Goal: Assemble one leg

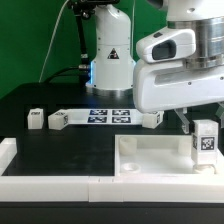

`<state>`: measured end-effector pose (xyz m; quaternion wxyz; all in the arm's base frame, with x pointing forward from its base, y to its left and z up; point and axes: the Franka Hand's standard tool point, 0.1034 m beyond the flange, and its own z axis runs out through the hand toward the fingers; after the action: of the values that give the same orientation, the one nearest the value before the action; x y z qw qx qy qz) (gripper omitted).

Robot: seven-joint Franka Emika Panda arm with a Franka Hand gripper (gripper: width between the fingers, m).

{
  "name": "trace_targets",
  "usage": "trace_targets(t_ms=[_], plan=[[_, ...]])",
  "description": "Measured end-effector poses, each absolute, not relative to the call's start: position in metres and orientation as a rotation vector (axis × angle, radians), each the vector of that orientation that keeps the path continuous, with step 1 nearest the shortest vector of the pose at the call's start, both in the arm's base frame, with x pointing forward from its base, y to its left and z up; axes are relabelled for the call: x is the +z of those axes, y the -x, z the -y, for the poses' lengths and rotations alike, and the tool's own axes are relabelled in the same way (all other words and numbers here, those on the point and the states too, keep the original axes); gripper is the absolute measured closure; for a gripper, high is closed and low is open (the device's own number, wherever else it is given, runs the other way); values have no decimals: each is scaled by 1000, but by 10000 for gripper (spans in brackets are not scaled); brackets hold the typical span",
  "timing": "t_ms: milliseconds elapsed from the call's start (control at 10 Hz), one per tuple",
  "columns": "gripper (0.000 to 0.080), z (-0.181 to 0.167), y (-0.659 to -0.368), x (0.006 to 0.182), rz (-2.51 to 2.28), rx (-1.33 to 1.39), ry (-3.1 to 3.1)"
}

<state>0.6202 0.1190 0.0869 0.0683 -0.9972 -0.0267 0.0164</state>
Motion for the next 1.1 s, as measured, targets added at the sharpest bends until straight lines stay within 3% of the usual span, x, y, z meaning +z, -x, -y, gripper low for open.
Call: trace_targets(t_ms=[200,1100], plan=[[499,-119,-620,87,13,54,3002],[503,-127,-621,88,-1163,161,2730]])
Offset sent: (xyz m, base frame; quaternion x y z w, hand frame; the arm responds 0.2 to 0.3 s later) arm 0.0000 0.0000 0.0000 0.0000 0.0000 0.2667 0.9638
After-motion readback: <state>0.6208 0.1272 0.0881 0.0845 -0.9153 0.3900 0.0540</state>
